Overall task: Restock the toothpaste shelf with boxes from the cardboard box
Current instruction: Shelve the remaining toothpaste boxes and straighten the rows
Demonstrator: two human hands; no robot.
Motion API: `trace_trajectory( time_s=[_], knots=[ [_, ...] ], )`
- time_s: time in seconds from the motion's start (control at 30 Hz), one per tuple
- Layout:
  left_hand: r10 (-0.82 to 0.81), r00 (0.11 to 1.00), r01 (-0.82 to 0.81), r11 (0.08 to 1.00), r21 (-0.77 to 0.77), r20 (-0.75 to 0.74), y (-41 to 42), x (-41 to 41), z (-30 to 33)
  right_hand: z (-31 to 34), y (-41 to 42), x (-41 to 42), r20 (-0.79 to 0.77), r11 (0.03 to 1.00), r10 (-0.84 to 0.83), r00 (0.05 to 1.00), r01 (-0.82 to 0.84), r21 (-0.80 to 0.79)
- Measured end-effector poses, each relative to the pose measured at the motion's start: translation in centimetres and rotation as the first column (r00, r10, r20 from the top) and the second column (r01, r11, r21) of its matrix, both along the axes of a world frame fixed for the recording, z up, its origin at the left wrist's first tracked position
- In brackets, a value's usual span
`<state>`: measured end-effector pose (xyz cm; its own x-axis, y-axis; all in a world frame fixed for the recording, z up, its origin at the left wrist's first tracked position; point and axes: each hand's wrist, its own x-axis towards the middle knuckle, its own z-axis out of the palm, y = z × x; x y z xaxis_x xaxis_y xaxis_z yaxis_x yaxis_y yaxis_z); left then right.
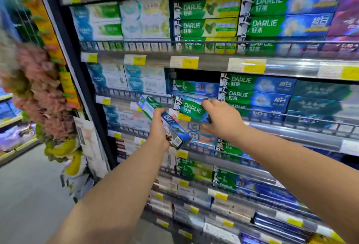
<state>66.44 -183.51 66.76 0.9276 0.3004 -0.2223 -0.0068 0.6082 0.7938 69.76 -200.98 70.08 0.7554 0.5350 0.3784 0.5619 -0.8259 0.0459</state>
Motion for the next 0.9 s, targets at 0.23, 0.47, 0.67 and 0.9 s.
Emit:
trace_trajectory(
  time_s=[0.23,0.47,0.67,0.9],
  knots=[
    [-0.014,0.998,0.022,0.991,-0.129,0.064,3.9,4.8,-0.3,-0.6,4.4,4.9,0.229,0.998,0.043,0.972,-0.055,0.043],
    [-0.089,0.994,0.098,0.978,-0.185,0.060,6.8,9.2,-0.4,-1.2,8.5,8.4,0.330,0.995,-0.068,0.942,0.042,0.086],
    [-0.130,0.992,0.129,0.975,-0.181,0.008,6.8,11.1,-1.3,-1.8,8.8,10.0,0.320,0.974,-0.222,0.921,0.194,0.117],
    [-0.163,0.986,0.154,0.974,-0.164,-0.043,6.3,12.9,-1.8,-2.2,9.9,10.9,0.284,0.964,-0.262,0.922,0.235,0.128]
  ],
)
